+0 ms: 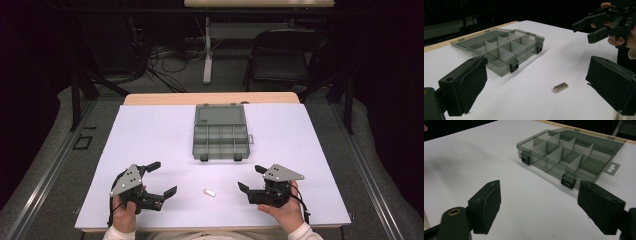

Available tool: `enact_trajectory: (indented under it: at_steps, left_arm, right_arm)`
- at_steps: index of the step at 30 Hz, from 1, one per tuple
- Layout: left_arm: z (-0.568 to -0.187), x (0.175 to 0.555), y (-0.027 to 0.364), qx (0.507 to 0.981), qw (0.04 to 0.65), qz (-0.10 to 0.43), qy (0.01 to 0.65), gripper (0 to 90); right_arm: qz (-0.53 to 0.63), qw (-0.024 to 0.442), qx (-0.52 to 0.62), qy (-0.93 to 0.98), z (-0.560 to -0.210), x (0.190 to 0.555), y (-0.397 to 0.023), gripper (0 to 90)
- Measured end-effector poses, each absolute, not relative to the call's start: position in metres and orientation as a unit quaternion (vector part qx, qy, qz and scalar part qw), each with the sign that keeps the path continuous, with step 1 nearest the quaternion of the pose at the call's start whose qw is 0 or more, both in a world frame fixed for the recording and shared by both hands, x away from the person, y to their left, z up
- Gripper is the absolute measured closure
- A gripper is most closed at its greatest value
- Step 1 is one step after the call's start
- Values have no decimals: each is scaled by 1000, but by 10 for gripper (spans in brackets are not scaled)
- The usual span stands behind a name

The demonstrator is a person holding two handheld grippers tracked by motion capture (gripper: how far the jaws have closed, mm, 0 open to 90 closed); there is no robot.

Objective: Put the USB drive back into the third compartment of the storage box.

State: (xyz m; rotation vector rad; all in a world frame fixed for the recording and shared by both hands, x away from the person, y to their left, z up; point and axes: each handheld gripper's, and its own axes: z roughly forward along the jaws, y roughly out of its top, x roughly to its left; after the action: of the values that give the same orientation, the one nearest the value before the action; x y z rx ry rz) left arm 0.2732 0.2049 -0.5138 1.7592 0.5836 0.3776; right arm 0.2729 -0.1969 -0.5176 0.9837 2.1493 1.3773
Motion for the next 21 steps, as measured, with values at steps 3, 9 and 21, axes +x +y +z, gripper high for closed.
enact_trajectory:
  at_steps: [3,9,21]
  left_arm:
    - [-514,273,205,754,584,163,252,31]
    - [-514,273,204,757,583,160,248,31]
    - [-515,273,204,758,582,157,250,37]
  right_arm:
    - [496,197,349,770,-519,273,-194,241]
    - [496,188,338,778,-521,272,-185,286]
    - [485,163,327,795,-524,279,-167,326]
